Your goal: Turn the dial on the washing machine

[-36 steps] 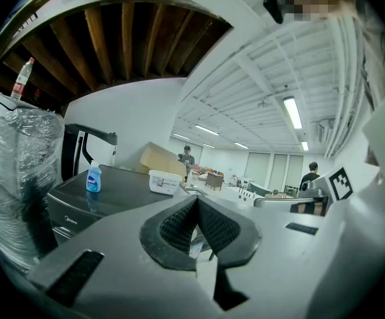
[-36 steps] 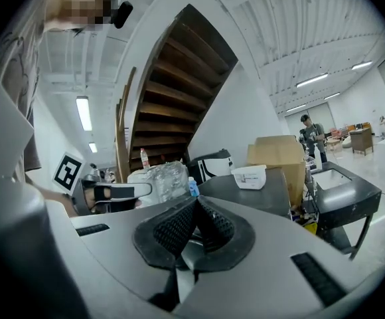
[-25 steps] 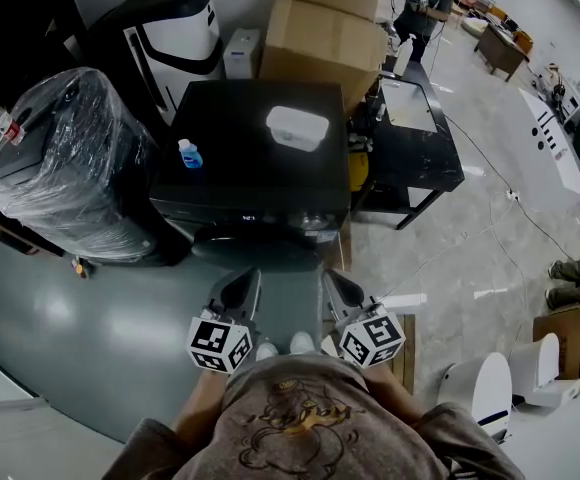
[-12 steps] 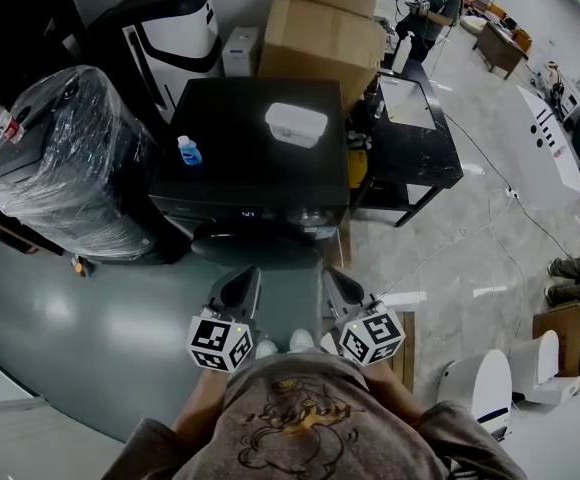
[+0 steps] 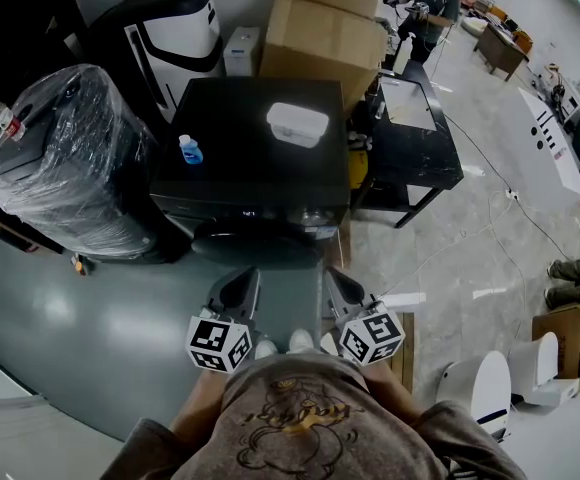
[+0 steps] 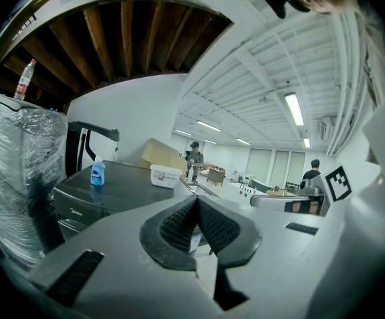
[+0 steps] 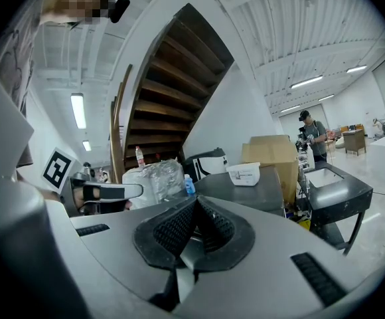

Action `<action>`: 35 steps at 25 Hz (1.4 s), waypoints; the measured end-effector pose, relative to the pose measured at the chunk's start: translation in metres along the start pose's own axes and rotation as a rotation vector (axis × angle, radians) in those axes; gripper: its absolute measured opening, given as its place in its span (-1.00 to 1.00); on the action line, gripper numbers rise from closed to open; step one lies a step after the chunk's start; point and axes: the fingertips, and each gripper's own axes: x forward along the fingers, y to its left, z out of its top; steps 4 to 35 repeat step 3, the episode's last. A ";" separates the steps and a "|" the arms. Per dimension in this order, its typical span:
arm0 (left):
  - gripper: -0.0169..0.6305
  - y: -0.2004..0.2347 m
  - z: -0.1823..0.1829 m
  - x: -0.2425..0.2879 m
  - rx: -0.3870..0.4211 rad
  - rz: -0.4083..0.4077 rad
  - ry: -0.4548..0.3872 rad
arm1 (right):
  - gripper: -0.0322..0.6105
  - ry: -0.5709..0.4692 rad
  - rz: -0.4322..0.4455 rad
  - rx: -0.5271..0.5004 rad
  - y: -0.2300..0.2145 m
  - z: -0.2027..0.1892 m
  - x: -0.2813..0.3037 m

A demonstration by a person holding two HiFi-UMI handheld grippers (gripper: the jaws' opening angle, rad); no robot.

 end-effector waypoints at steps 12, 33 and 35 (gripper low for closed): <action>-0.95 0.001 0.000 0.000 0.003 0.002 0.003 | -0.90 0.005 0.001 -0.004 0.000 -0.001 0.001; -0.95 0.001 0.000 0.000 0.003 0.002 0.003 | -0.90 0.005 0.001 -0.004 0.000 -0.001 0.001; -0.95 0.001 0.000 0.000 0.003 0.002 0.003 | -0.90 0.005 0.001 -0.004 0.000 -0.001 0.001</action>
